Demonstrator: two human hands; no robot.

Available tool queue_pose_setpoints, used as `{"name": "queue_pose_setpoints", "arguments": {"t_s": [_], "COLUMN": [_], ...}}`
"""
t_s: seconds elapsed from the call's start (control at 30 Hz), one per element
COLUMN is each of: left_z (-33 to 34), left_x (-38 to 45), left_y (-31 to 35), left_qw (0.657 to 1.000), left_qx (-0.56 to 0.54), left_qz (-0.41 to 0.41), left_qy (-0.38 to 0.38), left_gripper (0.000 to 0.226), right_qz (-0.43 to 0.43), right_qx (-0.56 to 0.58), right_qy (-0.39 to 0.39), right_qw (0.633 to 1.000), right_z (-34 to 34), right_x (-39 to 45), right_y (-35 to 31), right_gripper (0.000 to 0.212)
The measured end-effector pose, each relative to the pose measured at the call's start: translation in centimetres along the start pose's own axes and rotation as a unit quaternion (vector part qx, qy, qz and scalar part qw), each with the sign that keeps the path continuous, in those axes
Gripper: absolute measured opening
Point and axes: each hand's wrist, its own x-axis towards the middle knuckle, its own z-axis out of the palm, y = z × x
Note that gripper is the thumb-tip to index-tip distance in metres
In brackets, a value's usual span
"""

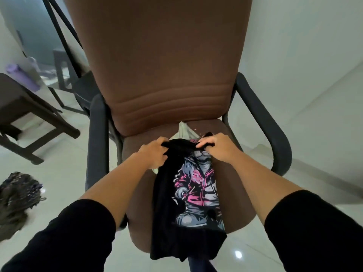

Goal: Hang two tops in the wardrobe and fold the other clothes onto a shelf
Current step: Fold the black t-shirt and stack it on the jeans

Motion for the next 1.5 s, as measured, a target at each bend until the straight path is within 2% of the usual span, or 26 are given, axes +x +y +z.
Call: {"name": "queue_pose_setpoints", "arguments": {"t_s": [0.07, 0.13, 0.17, 0.23, 0.3, 0.37, 0.43, 0.5, 0.6, 0.73, 0.8, 0.97, 1.1, 1.2, 1.33, 1.5], "left_z": [4.8, 8.7, 10.1, 11.5, 11.5, 10.7, 9.5, 8.3, 7.0, 6.6, 6.8, 7.0, 4.5, 1.2, -2.6, -1.6], "left_x": [-1.1, -2.0, -2.3, -2.4, -1.5, 0.4, 3.0, 5.9, 10.1, 14.4, 15.6, 16.4, 15.9, 15.7, 15.2, 11.9], "left_y": [-0.2, -0.3, -0.4, -0.5, -0.9, -1.2, -1.4, -1.5, -1.4, -1.6, -1.8, -2.1, -2.3, -2.5, -2.2, -1.2], "left_qw": [0.997, 0.988, 0.986, 0.992, 0.997, 0.995, 0.991, 0.992, 0.996, 1.0, 1.0, 0.997, 0.998, 0.994, 0.982, 0.977], "left_qx": [0.018, 0.02, 0.009, -0.037, -0.069, -0.084, -0.098, -0.093, -0.072, -0.024, 0.002, 0.049, 0.026, 0.039, 0.041, 0.044], "left_qz": [0.009, 0.005, 0.0, -0.018, -0.028, -0.025, -0.032, -0.031, -0.013, -0.006, 0.01, 0.055, 0.031, -0.014, -0.073, -0.073], "left_qy": [-0.073, -0.151, -0.167, -0.123, -0.028, 0.05, 0.088, 0.081, 0.052, -0.012, -0.022, 0.01, 0.04, 0.099, 0.168, 0.196], "left_gripper": [0.049, 0.047, 0.042, 0.027, 0.024, 0.03, 0.047, 0.066, 0.09, 0.104, 0.095, 0.063, 0.051, 0.049, 0.049, 0.045], "right_qz": [0.048, 0.108, 0.124, 0.111, 0.07, 0.031, 0.011, -0.005, 0.0, 0.013, 0.008, -0.026, -0.036, -0.05, -0.087, -0.112], "right_qx": [-0.004, 0.015, 0.021, 0.0, -0.069, -0.191, -0.274, -0.303, -0.283, -0.216, -0.206, -0.238, -0.221, -0.188, -0.199, -0.219], "right_qy": [-0.105, -0.209, -0.227, -0.177, -0.094, -0.055, -0.041, -0.045, -0.07, -0.133, -0.143, -0.092, -0.065, -0.012, 0.06, 0.051], "right_qw": [0.993, 0.972, 0.966, 0.978, 0.991, 0.98, 0.961, 0.952, 0.957, 0.967, 0.968, 0.967, 0.972, 0.981, 0.974, 0.968], "right_z": [4.3, 8.3, 10.0, 11.9, 12.3, 11.6, 10.7, 9.9, 8.9, 7.9, 7.7, 7.5, 5.6, 3.1, 0.3, -0.1], "right_x": [-1.9, -3.5, -4.0, -4.4, -3.6, -2.1, 0.1, 2.7, 6.8, 10.5, 11.3, 12.0, 13.1, 14.4, 15.7, 12.9], "right_y": [1.9, 3.7, 4.5, 5.9, 7.2, 7.8, 8.1, 8.6, 9.4, 10.6, 11.3, 11.6, 10.2, 8.6, 6.5, 5.7], "right_gripper": [0.033, 0.046, 0.051, 0.053, 0.052, 0.053, 0.051, 0.047, 0.037, 0.031, 0.03, 0.025, 0.025, 0.031, 0.037, 0.04]}}
